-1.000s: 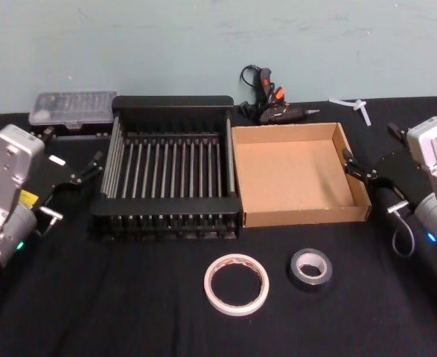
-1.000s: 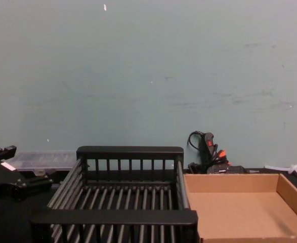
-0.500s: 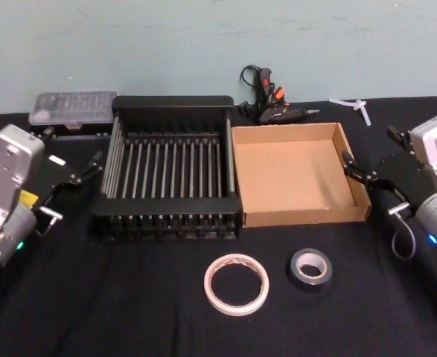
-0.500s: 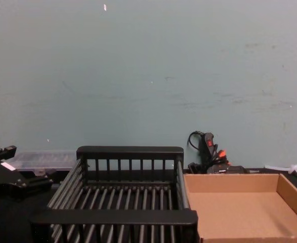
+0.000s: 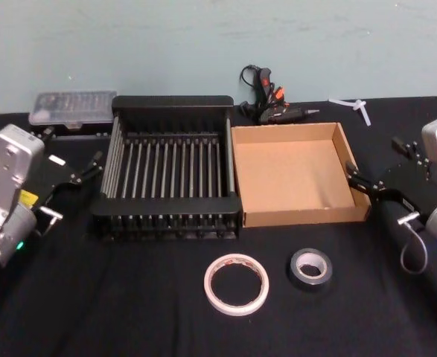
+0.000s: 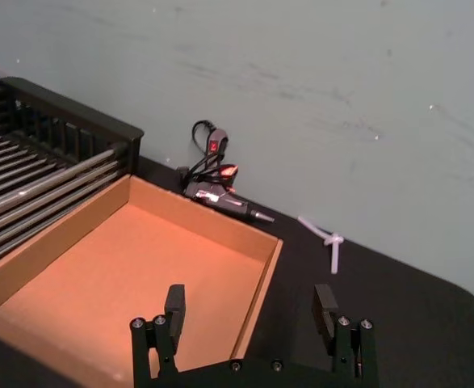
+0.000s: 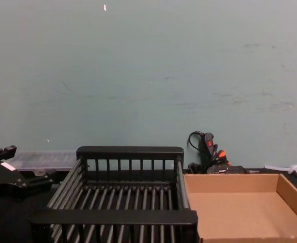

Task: Pick up the white tape and place it into the black box , Pick up the silver tape and place it into the brown box.

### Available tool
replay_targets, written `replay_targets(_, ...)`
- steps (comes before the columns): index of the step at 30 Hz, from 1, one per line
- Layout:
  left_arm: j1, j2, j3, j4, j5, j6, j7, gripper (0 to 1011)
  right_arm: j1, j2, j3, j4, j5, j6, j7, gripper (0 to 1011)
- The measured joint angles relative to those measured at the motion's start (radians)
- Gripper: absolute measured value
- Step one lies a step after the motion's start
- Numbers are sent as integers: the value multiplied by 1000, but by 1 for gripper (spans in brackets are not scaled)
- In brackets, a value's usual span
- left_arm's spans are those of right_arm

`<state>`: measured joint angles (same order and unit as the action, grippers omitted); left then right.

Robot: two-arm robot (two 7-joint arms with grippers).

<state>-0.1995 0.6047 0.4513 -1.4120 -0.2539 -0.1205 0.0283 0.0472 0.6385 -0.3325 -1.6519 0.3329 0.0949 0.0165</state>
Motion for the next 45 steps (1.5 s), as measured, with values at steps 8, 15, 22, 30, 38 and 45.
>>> replay_targets(8,0,0,0,0,0,0,0,1001,-69,22,21,-101,5,91,11,1002)
replay_targets(15,0,0,0,0,0,0,0,1001,-126,25,27,-169,11,155,28,1002)
replay_targets(22,0,0,0,0,0,0,0,1001,-182,21,48,-244,41,236,42,1002)
replay_targets(30,0,0,0,0,0,0,0,1001,-230,-1,71,-292,72,308,56,1002)
replay_targets(38,0,0,0,0,0,0,0,1001,-250,-17,70,-301,72,374,63,1002)
replay_targets(45,0,0,0,0,0,0,0,1002,-247,-36,67,-278,58,400,72,1002)
